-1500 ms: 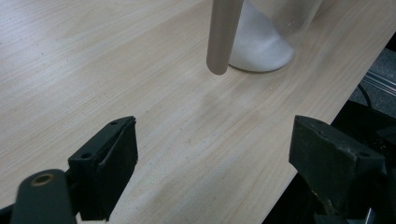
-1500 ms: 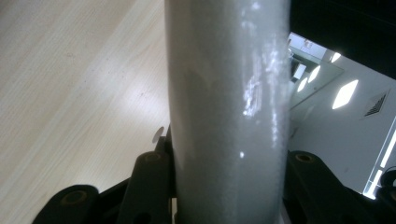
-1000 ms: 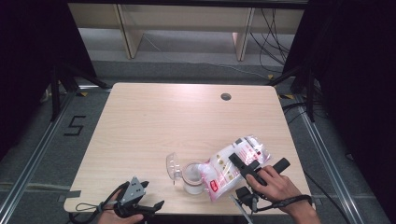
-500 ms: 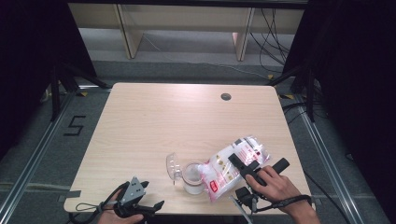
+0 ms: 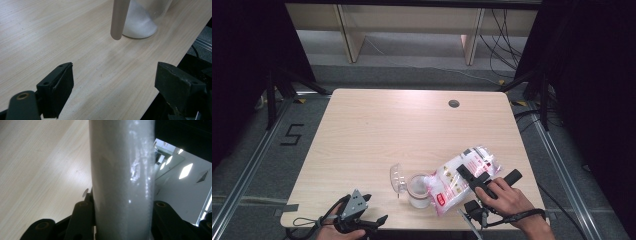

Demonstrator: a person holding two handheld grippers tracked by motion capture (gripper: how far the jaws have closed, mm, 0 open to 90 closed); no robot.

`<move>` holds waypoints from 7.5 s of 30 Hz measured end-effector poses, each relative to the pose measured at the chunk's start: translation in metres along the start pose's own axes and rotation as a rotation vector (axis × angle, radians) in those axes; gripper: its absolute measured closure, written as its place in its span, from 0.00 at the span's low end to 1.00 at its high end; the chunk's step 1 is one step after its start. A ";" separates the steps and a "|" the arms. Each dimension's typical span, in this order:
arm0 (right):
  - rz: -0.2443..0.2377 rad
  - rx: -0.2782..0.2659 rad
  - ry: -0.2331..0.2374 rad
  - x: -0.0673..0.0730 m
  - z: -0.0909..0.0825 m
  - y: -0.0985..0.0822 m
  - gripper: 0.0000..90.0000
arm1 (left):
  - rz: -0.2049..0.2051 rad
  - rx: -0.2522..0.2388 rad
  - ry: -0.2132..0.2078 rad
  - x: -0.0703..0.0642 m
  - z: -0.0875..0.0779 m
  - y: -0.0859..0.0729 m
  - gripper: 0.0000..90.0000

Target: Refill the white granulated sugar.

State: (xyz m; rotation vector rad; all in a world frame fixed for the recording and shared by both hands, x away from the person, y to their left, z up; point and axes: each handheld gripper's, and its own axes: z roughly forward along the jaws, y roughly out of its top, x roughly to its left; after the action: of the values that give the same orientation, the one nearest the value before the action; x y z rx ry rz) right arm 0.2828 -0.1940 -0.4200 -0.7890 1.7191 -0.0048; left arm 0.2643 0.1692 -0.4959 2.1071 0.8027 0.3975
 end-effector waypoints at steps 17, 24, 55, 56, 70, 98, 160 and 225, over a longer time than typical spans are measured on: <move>0.003 -0.005 0.002 0.000 0.000 0.000 0.75 | 0.023 -0.001 0.010 0.002 0.000 0.000 0.17; 0.006 -0.009 0.001 0.000 0.000 0.000 0.76 | -0.001 -0.011 0.002 0.000 0.001 0.000 0.17; 0.003 -0.009 0.010 0.000 0.000 -0.001 0.77 | 0.009 -0.002 0.005 0.001 0.000 0.000 0.17; 0.004 -0.008 0.010 0.000 0.000 -0.001 0.77 | 0.002 -0.002 0.001 0.000 0.000 0.000 0.17; 0.003 -0.009 0.012 0.000 0.000 0.000 0.77 | -0.001 -0.001 0.000 0.000 0.000 0.000 0.17; -0.006 -0.010 0.016 -0.001 0.000 -0.001 0.78 | 0.001 0.000 0.001 0.000 0.000 0.000 0.17; -0.029 -0.002 0.017 -0.006 -0.005 0.000 0.79 | 0.003 0.004 -0.001 0.000 0.000 0.000 0.17; -0.066 -0.027 0.026 -0.009 -0.003 -0.002 0.82 | 0.002 0.003 -0.002 0.000 0.000 0.000 0.17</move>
State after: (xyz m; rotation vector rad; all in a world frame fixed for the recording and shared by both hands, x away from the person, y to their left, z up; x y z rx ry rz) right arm 0.2817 -0.1923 -0.4109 -0.8692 1.7198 -0.0372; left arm 0.2643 0.1692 -0.4959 2.1115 0.8004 0.3953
